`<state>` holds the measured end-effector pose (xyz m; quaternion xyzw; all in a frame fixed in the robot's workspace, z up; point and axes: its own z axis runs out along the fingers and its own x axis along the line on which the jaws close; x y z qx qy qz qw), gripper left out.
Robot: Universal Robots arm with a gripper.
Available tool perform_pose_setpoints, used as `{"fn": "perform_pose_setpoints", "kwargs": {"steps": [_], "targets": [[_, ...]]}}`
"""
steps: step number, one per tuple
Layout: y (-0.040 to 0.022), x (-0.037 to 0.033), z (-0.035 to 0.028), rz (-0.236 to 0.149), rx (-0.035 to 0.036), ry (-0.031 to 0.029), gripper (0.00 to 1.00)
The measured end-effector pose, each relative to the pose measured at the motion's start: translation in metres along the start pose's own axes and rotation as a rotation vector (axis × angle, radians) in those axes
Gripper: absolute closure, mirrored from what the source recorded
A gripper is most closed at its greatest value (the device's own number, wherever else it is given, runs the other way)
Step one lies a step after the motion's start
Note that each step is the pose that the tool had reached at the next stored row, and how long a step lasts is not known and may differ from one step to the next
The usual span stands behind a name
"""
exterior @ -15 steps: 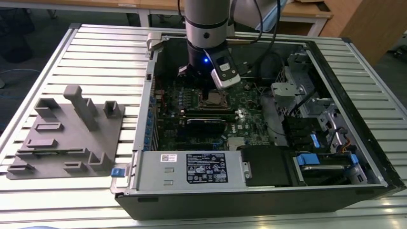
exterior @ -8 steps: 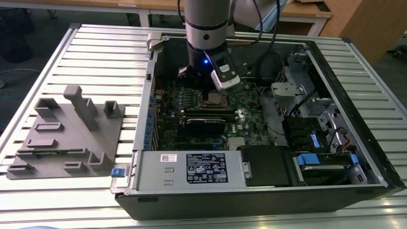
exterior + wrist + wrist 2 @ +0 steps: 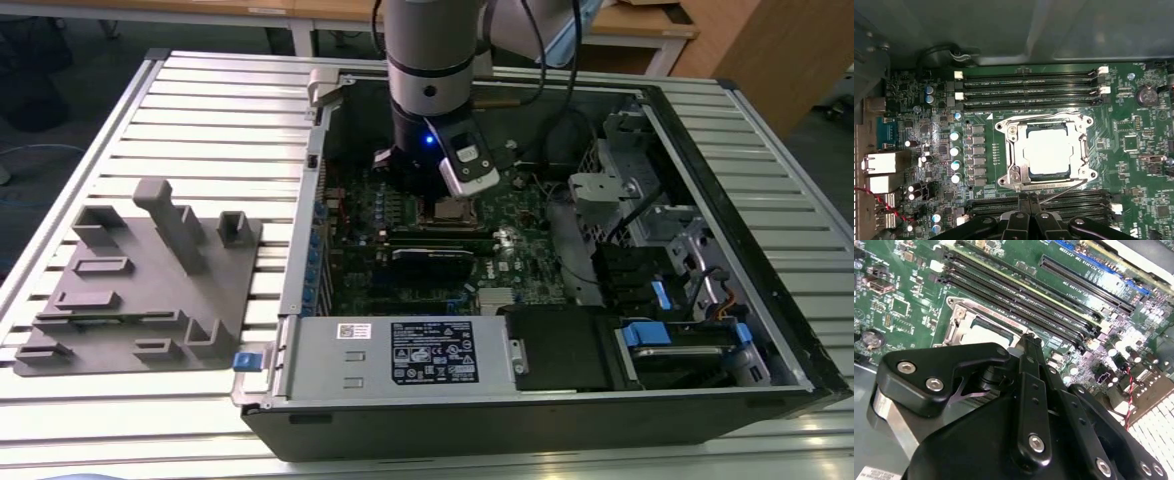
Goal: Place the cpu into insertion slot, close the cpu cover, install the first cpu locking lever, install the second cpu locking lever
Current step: 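Install the second cpu locking lever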
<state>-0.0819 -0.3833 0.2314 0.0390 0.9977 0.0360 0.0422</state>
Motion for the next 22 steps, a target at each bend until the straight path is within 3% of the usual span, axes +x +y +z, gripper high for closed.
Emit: {"fn": "perform_pose_setpoints", "kwargs": {"steps": [10,15,22], "targets": [[-0.0018,0.0077,0.0169,0.019,0.0062,-0.0018,0.89],[-0.0019,0.0079,0.0173,0.02,0.0064,-0.0019,0.89],[-0.0026,0.0149,0.0197,0.02,0.0063,-0.0027,0.89]]}}
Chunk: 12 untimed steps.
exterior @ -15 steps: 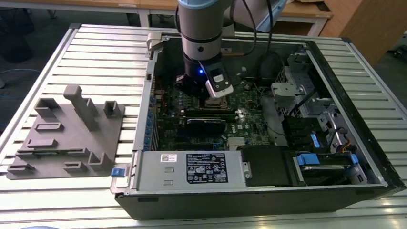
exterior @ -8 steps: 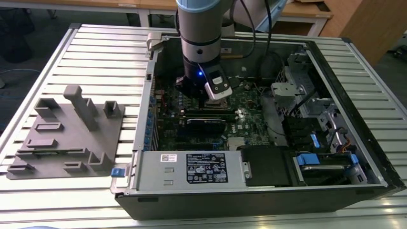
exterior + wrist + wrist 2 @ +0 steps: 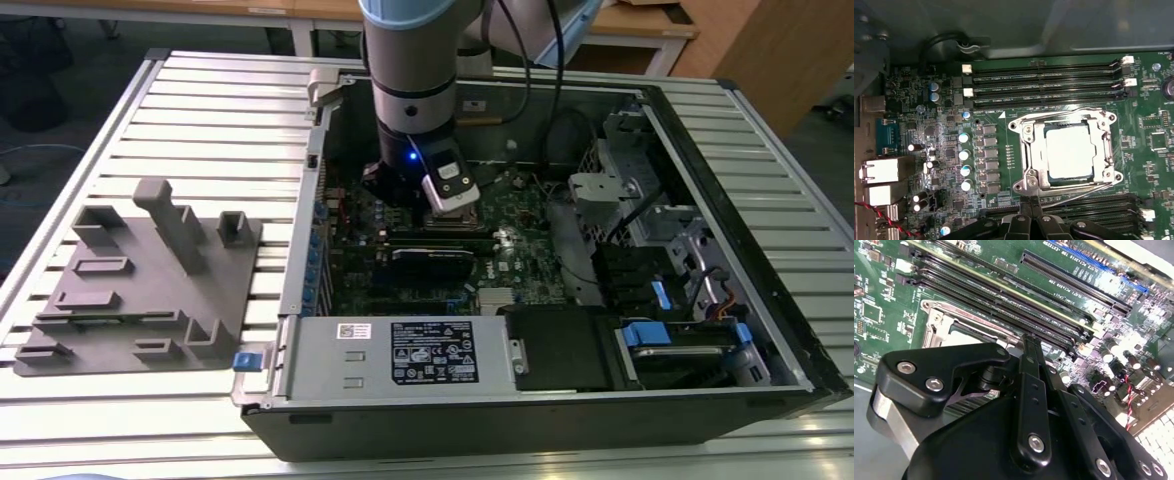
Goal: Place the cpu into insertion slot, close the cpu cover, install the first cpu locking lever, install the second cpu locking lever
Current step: 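Install the second cpu locking lever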
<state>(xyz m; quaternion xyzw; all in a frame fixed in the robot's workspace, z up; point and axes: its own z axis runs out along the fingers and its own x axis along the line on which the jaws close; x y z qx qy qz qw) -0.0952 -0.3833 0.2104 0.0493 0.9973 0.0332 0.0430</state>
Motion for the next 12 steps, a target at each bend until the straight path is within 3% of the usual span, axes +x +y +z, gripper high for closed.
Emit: {"fn": "perform_pose_setpoints", "kwargs": {"steps": [9,10,12], "targets": [[-0.0001,0.0001,0.0016,0.0,-0.0028,0.0001,0.89],[0.0005,0.0002,0.0016,0.001,-0.0085,0.0007,0.89],[0.0012,0.0005,0.0017,0.001,-0.0085,0.0003,0.89]]}}
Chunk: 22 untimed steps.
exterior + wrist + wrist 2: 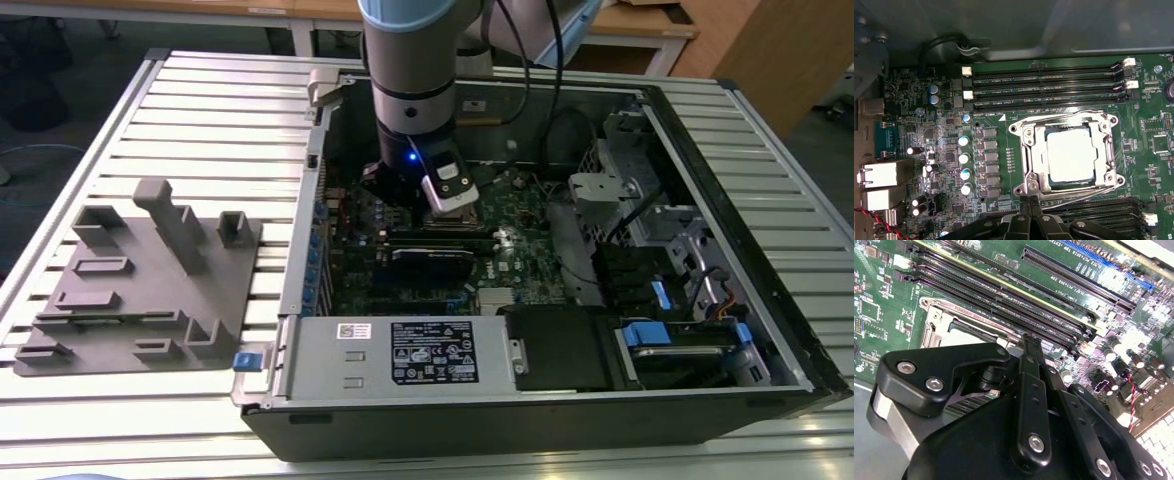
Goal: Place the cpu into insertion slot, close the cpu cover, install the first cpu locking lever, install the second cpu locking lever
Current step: 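Install the second cpu locking lever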
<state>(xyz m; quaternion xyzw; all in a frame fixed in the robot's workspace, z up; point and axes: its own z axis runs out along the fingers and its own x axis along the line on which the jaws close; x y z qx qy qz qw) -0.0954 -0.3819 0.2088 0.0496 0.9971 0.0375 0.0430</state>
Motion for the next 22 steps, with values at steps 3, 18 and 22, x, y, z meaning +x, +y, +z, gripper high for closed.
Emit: {"fn": "perform_pose_setpoints", "kwargs": {"steps": [3,18,22], "targets": [[-0.0002,0.0007,0.0006,0.0,-0.0002,-0.0007,0.89],[-0.0005,0.0024,0.0054,0.002,-0.0129,-0.0015,0.89],[-0.0007,0.0028,0.0077,0.003,-0.0249,-0.0005,0.89]]}}
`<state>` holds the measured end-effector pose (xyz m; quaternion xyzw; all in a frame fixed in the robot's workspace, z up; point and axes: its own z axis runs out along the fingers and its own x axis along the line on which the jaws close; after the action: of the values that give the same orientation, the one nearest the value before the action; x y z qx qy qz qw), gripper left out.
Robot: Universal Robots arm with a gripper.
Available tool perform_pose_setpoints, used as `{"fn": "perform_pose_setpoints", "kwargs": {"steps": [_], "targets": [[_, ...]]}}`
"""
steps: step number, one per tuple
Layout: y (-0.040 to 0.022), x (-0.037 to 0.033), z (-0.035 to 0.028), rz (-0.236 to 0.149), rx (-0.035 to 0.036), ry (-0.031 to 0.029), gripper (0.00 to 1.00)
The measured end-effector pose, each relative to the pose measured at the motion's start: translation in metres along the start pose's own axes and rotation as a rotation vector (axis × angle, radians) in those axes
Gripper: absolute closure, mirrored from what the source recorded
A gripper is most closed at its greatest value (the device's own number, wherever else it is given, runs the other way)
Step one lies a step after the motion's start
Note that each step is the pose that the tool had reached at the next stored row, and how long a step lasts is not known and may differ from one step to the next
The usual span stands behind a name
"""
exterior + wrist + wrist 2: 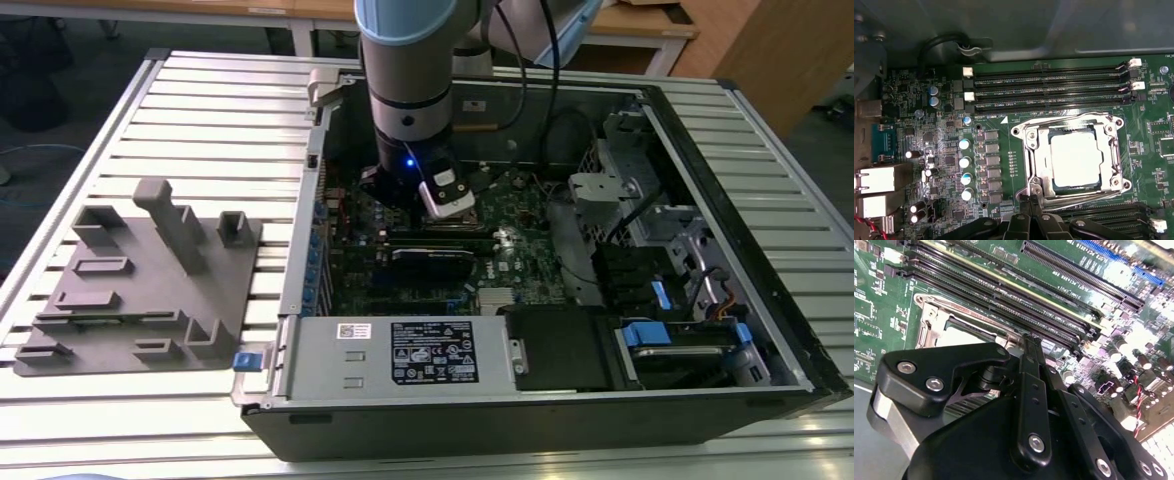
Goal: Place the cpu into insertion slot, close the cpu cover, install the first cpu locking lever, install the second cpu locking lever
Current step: 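Install the second cpu locking lever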
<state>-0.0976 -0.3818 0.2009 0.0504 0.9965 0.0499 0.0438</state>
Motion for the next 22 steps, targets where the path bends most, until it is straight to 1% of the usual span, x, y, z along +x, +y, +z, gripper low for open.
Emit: {"fn": "perform_pose_setpoints", "kwargs": {"steps": [4,10,11,12,14,15,16,22], "targets": [[0.0,0.0,0.0002,0.0,-0.0043,0.0004,0.89],[-0.0003,0.0004,0.002,0.0,-0.0049,0.0006,0.89],[-0.0004,0.0006,0.0022,0.0,-0.0063,0.0007,0.89],[-0.0004,0.0007,0.0024,0.001,-0.0094,0.0009,0.89],[-0.0003,0.0008,0.0031,0.002,-0.0163,0.0009,0.89],[-0.0004,0.0008,0.0033,0.002,-0.0219,0.0015,0.89],[-0.0004,0.0008,0.0033,0.002,-0.0241,0.0019,0.89],[-0.0009,0.0026,0.0049,0.003,-0.031,0.0017,0.89]]}}
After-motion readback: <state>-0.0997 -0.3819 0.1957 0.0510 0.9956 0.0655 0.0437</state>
